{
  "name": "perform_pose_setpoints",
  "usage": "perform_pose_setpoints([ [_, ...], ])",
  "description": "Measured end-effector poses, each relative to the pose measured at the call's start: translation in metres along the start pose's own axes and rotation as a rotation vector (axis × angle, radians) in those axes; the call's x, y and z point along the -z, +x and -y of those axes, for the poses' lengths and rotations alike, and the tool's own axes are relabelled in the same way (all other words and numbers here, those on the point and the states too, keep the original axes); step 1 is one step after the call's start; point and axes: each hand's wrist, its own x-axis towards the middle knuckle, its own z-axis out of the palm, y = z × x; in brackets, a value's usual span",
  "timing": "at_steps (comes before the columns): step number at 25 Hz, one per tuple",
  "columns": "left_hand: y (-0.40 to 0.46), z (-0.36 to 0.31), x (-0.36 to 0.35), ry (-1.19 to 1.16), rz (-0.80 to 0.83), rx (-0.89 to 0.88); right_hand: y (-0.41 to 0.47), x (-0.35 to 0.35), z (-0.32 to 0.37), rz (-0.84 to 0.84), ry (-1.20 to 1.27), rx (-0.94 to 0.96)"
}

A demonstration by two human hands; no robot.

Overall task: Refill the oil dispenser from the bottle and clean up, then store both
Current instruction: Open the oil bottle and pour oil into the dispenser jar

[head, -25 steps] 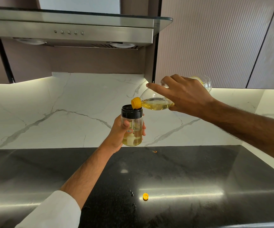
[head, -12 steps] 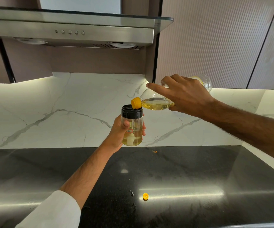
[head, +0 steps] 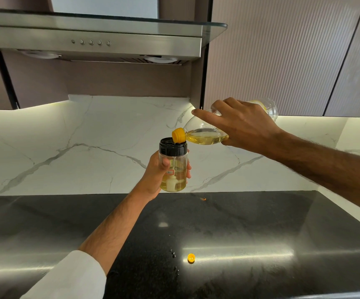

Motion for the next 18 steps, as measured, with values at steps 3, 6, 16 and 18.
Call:
perform_pose_setpoints([
  [3, 0.0001, 0.0008, 0.0012, -0.006, -0.001, -0.008, 0.0005, 0.002, 0.0003, 0.012, -0.008, 0.002],
  [6, -0.0005, 0.0001, 0.0016, -0.009, -0.004, -0.011, 0.0006, 0.0029, 0.0001, 0.023, -0.019, -0.001],
  [16, -0.002, -0.0003, 0.0009, 0.007, 0.0, 0.005, 0.0001, 0.0021, 0.0013, 0.02, -0.024, -0.001],
  [18, -0.0022, -0.0005, 0.0009, 0.01, 0.0, 0.001, 0.0004, 0.0019, 0.0019, 0.013, -0.017, 0.0],
])
